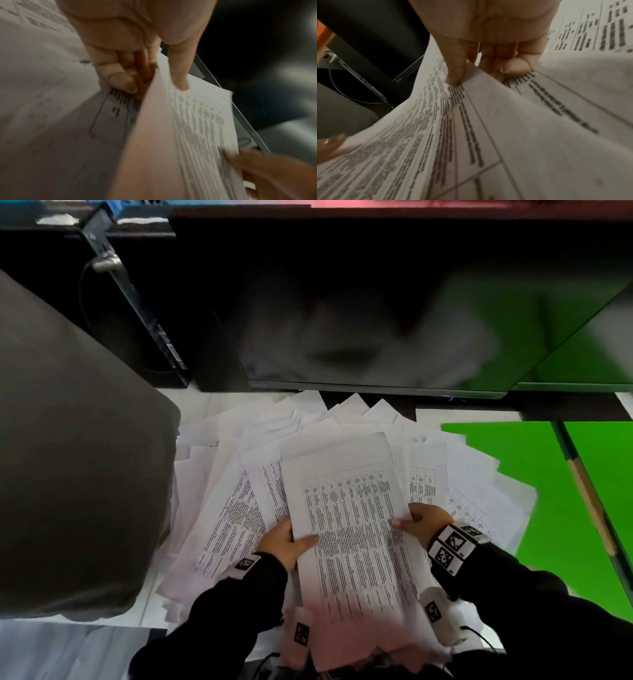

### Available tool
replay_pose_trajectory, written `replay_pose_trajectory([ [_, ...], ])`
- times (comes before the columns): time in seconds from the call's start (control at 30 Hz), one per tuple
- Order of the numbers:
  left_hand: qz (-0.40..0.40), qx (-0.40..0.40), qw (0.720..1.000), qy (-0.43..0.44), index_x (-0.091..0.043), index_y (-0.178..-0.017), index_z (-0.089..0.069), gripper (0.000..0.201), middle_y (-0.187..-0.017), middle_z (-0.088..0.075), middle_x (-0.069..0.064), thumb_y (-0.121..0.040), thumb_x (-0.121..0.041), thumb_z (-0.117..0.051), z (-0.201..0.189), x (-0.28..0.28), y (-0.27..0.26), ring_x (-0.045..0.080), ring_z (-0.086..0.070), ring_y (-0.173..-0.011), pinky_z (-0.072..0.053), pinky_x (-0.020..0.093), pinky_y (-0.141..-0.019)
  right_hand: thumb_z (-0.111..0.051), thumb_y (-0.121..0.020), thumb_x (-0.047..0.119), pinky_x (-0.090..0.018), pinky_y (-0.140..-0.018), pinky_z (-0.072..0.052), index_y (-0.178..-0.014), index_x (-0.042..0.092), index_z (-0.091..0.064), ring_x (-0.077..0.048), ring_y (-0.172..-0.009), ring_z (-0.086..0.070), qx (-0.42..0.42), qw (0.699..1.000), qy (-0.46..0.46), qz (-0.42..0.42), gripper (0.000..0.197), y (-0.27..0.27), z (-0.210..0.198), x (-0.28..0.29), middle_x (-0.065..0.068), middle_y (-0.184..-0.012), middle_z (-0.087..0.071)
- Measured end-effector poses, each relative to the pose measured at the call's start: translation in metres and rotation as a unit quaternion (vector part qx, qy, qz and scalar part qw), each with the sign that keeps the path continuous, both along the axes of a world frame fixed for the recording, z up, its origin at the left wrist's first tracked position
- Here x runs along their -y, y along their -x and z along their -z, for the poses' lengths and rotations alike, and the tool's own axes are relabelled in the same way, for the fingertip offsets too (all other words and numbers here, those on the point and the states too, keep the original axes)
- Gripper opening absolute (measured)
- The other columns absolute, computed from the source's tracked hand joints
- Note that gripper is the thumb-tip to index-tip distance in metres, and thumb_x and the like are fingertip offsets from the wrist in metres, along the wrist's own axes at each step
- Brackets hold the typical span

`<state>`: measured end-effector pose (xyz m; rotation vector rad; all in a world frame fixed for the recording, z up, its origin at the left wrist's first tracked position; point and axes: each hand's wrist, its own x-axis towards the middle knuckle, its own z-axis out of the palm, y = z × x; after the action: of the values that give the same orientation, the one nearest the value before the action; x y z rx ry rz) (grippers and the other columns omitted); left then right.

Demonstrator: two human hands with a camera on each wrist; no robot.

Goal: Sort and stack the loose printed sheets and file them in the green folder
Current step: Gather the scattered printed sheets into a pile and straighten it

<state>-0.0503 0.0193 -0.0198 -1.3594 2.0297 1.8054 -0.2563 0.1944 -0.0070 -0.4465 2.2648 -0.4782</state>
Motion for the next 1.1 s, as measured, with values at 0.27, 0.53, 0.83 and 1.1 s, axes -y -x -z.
replay_pose_trajectory([
  [0.27, 0.001, -0.023, 0.998, 0.066, -0.026, -0.094, -0.056, 0.012, -0.088, -0.061, -0.017, -0.088, -0.017, -0.061, -0.006, 0.000, -0.011, -0.002, -0.058, -0.083, -0.048, 0.027, -0.088, -0.075, -0.074, 0.033, -0.025, -0.070, -0.044, -0.106, 0.024, -0.050, -0.020, -0.081, -0.061, -0.009, 0.991, 0.062, 0.122, 0.041, -0.008, 0.005, -0.001, 0.000, -0.086, -0.063],
  [0.53, -0.085, 0.051, 0.980, 0.170, -0.008, -0.072, -0.048, 0.039, -0.082, -0.054, 0.007, -0.086, -0.043, -0.057, 0.001, 0.011, -0.028, 0.017, -0.049, -0.066, -0.041, 0.028, -0.061, -0.067, -0.080, 0.038, -0.021, -0.063, -0.044, -0.079, 0.018, -0.059, -0.017, -0.069, -0.057, -0.002, 0.997, 0.045, 0.065, 0.022, -0.015, -0.003, 0.029, 0.002, -0.073, -0.061],
  [0.83, -0.225, -0.029, 0.971, 0.073, -0.018, -0.131, -0.038, 0.055, -0.107, -0.058, 0.004, -0.084, -0.006, -0.064, 0.012, 0.021, -0.037, 0.023, -0.058, -0.090, -0.043, 0.028, -0.082, -0.059, -0.087, 0.019, -0.022, -0.062, -0.046, -0.118, 0.023, -0.055, -0.015, -0.070, -0.056, 0.004, 0.998, 0.050, 0.031, 0.032, -0.029, -0.002, 0.072, 0.003, -0.084, -0.061],
  [1.1, -0.153, 0.025, 0.985, 0.075, -0.011, -0.122, -0.056, 0.035, -0.117, -0.065, 0.007, -0.087, -0.014, -0.061, 0.020, 0.034, -0.054, 0.024, -0.060, -0.105, -0.042, 0.027, -0.091, -0.065, -0.083, 0.023, -0.020, -0.063, -0.042, -0.119, 0.022, -0.048, -0.017, -0.069, -0.055, -0.060, 0.984, 0.046, 0.159, 0.039, -0.017, 0.001, 0.054, -0.006, -0.099, -0.063],
])
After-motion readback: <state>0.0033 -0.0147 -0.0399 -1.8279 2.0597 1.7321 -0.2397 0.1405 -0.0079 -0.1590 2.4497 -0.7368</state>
